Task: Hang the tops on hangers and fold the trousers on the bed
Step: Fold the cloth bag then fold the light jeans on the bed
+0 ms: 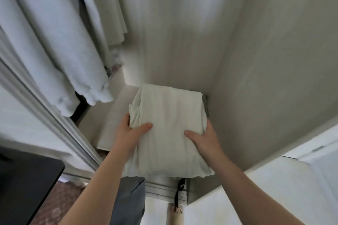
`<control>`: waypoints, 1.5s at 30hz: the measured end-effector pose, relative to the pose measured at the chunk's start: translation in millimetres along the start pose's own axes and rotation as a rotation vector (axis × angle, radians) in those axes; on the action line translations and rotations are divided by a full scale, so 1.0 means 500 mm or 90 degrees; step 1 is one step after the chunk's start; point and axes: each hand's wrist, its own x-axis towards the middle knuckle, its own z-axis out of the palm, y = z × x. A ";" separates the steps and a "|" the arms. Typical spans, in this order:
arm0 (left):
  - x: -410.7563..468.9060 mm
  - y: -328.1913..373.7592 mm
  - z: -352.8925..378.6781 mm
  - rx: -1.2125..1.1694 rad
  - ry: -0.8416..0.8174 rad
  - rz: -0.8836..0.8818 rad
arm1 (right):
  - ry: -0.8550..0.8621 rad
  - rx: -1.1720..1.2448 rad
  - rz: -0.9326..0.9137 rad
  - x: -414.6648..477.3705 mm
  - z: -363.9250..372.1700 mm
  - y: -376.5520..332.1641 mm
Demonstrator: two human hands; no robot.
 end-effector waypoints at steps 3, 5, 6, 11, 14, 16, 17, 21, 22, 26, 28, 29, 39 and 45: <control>0.071 -0.016 0.019 0.031 0.034 -0.017 | 0.009 0.004 0.036 0.088 0.033 0.016; 0.119 -0.025 0.035 0.045 0.050 -0.018 | 0.022 0.014 0.060 0.148 0.056 0.027; 0.141 -0.028 0.044 0.053 0.056 -0.023 | 0.031 0.023 0.076 0.175 0.066 0.032; 0.265 -0.031 0.085 0.099 0.041 -0.040 | 0.130 0.084 0.153 0.281 0.108 0.054; 0.343 -0.034 0.126 0.128 0.009 -0.040 | 0.218 0.093 0.192 0.332 0.125 0.069; 0.393 -0.048 0.158 0.147 -0.029 -0.048 | 0.269 0.068 0.240 0.363 0.123 0.083; 0.417 -0.056 0.174 0.150 -0.055 -0.056 | 0.289 0.052 0.261 0.379 0.119 0.088; 0.527 -0.073 0.240 0.141 -0.135 -0.093 | 0.329 -0.028 0.253 0.465 0.090 0.117; 0.555 -0.074 0.255 0.141 -0.150 -0.089 | 0.335 -0.049 0.250 0.488 0.083 0.121; 0.677 -0.093 0.321 0.158 -0.173 -0.063 | 0.344 -0.081 0.262 0.598 0.060 0.141; 0.741 -0.110 0.351 0.194 -0.172 -0.055 | 0.327 -0.115 0.266 0.667 0.056 0.154; 0.769 -0.124 0.367 0.223 -0.170 -0.051 | 0.320 -0.156 0.275 0.701 0.052 0.165; 0.859 -0.371 0.452 0.730 -0.212 0.248 | 0.068 -0.651 0.088 0.838 0.091 0.371; 0.903 -0.439 0.485 0.711 -0.171 0.305 | 0.157 -0.688 0.000 0.882 0.100 0.488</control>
